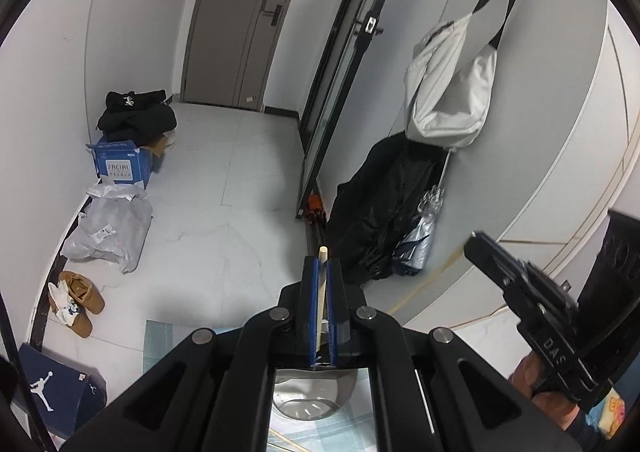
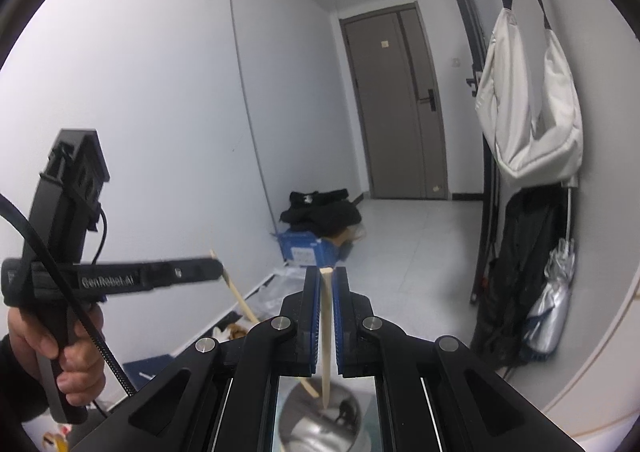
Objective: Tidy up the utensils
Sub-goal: 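Carry the chopstick with the left gripper over the holder while the right carries its chopstick, then open both grippers above the white holder to drop the chopsticks in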
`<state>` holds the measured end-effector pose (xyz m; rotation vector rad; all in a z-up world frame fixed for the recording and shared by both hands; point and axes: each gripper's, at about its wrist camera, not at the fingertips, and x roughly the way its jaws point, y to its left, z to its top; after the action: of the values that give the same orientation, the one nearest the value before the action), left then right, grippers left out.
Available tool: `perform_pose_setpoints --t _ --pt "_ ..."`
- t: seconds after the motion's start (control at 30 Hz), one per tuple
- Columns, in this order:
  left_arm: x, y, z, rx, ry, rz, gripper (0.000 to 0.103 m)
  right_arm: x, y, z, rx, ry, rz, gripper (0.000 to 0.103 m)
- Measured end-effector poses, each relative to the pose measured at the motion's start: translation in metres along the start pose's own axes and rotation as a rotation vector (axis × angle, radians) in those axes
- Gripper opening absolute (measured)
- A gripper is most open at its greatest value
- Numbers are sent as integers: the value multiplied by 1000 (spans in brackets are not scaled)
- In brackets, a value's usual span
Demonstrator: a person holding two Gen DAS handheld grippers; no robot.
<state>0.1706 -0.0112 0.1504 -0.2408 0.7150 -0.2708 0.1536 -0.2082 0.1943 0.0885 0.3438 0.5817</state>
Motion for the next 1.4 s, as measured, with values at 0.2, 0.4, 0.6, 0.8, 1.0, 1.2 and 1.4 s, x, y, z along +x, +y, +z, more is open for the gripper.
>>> perform_pose_setpoints --t 0.2,0.4,0.6,0.8,1.0,1.2,1.4 --pt "20 2 -1 48 32 43 0 31 -7 -15 -2 40 17 5" --pt "42 8 -9 74 124 27 0 54 -9 -37 -4 88 35 5" --pt "59 15 -16 66 204 14 0 68 -11 -63 -11 153 61 5" --pt "59 23 -16 -4 163 39 1 75 -16 -79 12 196 72 6" --pt "58 18 -19 -16 143 80 15 74 -16 -85 46 220 75 10" --pt "45 21 -20 -31 105 88 38 63 -22 -86 74 207 47 28" --pt "30 22 -22 -44 79 141 45 47 -22 -87 89 192 20 33"
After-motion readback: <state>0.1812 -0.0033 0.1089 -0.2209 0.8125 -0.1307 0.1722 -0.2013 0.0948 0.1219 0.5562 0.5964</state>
